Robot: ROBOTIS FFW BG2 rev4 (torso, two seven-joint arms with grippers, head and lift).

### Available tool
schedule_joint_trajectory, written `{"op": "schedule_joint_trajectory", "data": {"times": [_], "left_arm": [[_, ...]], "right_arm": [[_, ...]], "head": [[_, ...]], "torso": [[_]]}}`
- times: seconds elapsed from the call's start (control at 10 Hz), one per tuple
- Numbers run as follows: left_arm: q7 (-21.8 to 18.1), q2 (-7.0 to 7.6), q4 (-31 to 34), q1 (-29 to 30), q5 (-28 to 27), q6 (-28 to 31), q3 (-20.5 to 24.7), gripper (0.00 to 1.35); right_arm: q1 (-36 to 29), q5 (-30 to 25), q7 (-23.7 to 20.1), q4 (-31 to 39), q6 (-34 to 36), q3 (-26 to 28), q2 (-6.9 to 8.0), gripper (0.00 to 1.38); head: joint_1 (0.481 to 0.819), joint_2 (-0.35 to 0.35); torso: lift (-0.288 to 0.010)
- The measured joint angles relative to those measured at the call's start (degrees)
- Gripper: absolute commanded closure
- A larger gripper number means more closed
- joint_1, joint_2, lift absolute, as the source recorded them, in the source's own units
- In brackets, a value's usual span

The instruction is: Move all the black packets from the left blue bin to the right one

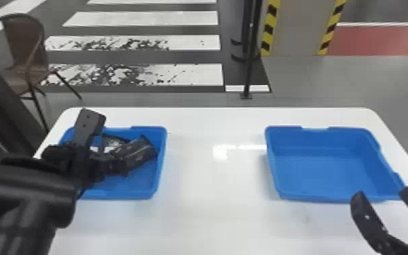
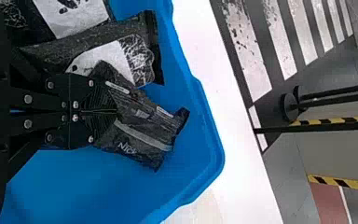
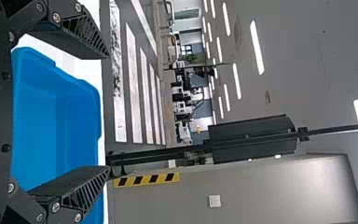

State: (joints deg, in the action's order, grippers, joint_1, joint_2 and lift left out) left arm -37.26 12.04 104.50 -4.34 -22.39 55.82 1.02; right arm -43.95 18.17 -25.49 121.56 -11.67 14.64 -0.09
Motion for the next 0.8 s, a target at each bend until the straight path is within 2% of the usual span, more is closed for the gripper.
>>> {"op": "schedule_joint_trajectory", "data": {"times": [0.3,0.4,0.6,0.7,0.8], "left_arm": [[-0.3,-0.56,14.7,5.6,1.3,6.5,2.1,1.20],[-0.3,-0.74,18.4,7.1,1.9,8.5,3.0,1.11],[-0.1,-0.87,20.3,8.4,3.6,9.1,4.5,1.20],[-0.2,-0.84,22.3,8.9,2.0,8.7,4.5,1.19],[0.1,-0.88,23.9,9.2,0.9,9.0,4.5,0.94]], "right_arm": [[-0.2,0.3,0.0,0.1,0.0,0.1,0.00,0.18],[-0.3,0.4,0.0,0.1,0.0,0.1,0.00,0.18],[-0.3,0.5,0.0,0.0,0.3,0.1,-0.06,0.18],[-0.3,0.5,0.0,0.0,0.5,0.1,-0.08,0.18],[-0.3,0.7,0.0,0.0,0.6,0.1,-0.09,0.18]], "head": [[0.695,0.017],[0.695,0.018],[0.695,0.021],[0.695,0.022],[0.695,0.032]], "torso": [[-0.140],[-0.140],[-0.140],[-0.140],[-0.140]]}}
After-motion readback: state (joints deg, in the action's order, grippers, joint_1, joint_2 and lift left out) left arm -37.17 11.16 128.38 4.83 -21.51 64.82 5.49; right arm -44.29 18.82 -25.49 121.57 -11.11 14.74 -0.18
